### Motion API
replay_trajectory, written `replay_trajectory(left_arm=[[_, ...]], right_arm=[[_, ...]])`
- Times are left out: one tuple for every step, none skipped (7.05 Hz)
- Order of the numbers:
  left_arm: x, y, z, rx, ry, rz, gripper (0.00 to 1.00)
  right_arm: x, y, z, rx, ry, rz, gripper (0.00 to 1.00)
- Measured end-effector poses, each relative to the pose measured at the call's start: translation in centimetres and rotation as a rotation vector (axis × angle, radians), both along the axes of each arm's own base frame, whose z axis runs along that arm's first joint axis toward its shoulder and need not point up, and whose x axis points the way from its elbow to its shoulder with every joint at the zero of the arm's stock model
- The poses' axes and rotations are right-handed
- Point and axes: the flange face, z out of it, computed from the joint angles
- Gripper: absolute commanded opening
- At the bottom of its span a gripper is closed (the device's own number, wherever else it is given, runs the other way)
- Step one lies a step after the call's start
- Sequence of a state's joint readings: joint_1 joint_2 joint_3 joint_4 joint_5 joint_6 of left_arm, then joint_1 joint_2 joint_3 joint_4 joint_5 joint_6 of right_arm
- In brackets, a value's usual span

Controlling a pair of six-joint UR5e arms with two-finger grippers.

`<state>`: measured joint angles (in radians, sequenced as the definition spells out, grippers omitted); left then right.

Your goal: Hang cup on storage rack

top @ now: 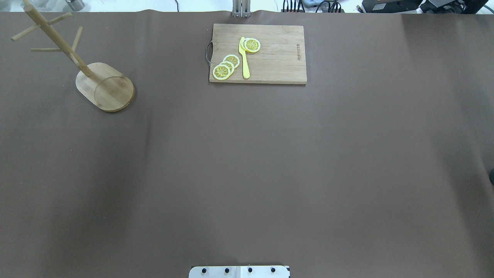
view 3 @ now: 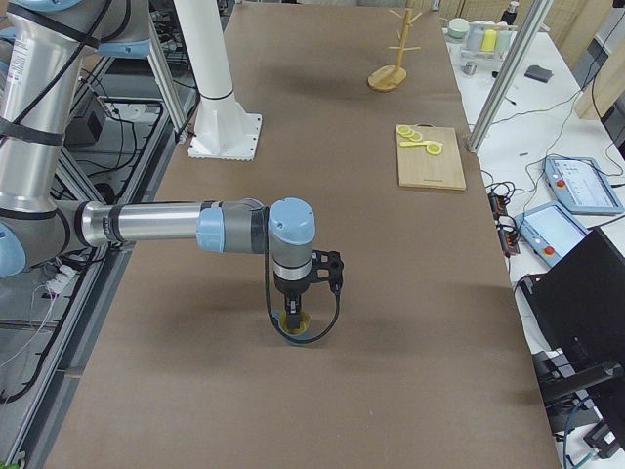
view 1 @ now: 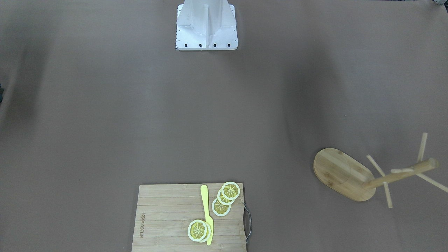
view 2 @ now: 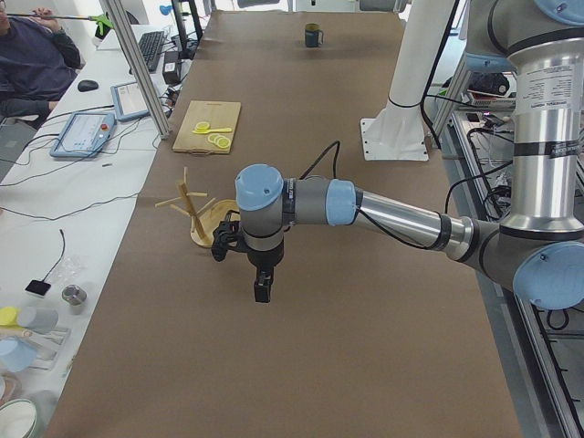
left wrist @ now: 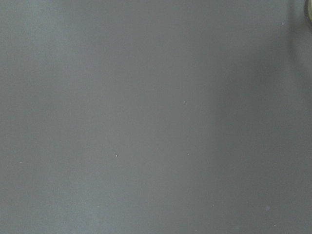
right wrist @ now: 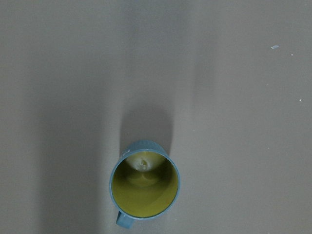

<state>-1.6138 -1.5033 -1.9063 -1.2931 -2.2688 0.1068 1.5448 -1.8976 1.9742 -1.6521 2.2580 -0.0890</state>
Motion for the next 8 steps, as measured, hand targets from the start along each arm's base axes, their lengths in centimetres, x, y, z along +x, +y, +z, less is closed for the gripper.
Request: replay_trajectory(left_arm=[[0.0, 0.0, 0.0, 0.001, 0.0, 0.0, 0.99], [0.0, 0.0, 0.0, -0.001, 0.0, 0.0, 0.99], [0.0, 0.1, 0.0, -0.002, -0.001, -0.001, 0.99], [0.0, 0.0, 0.1, -0.001, -0.004, 0.0, 0.99], [0.0, -0.1, 0.0, -0.001, -0.007, -0.002, 0.99], [0.0, -0.2, -0.1, 0.002, -0.007, -0.006, 0.99], [0.0, -0.6, -0.5, 0.013, -0.007, -0.008, 0.99], [-0.1, -1.1, -1.3, 0.04, -0.005, -0.01, 0.99]], right_arm=[[0.0, 0.0, 0.0, 0.0, 0.0, 0.0, 1.0], [0.0, 0.0, -0.1, 0.002, 0.0, 0.0, 1.0], [0.0, -0.1, -0.6, 0.014, -0.005, -0.001, 1.0], [-0.1, -0.3, -1.7, 0.037, -0.014, -0.002, 1.0], [-0.2, -0.4, -2.4, 0.053, -0.021, -0.003, 1.0], [-0.2, -0.6, -2.9, 0.064, -0.027, -0.004, 1.0], [-0.3, -1.1, -3.4, 0.076, -0.036, -0.004, 1.0], [-0.4, -1.6, -4.0, 0.091, -0.042, -0.003, 1.0]])
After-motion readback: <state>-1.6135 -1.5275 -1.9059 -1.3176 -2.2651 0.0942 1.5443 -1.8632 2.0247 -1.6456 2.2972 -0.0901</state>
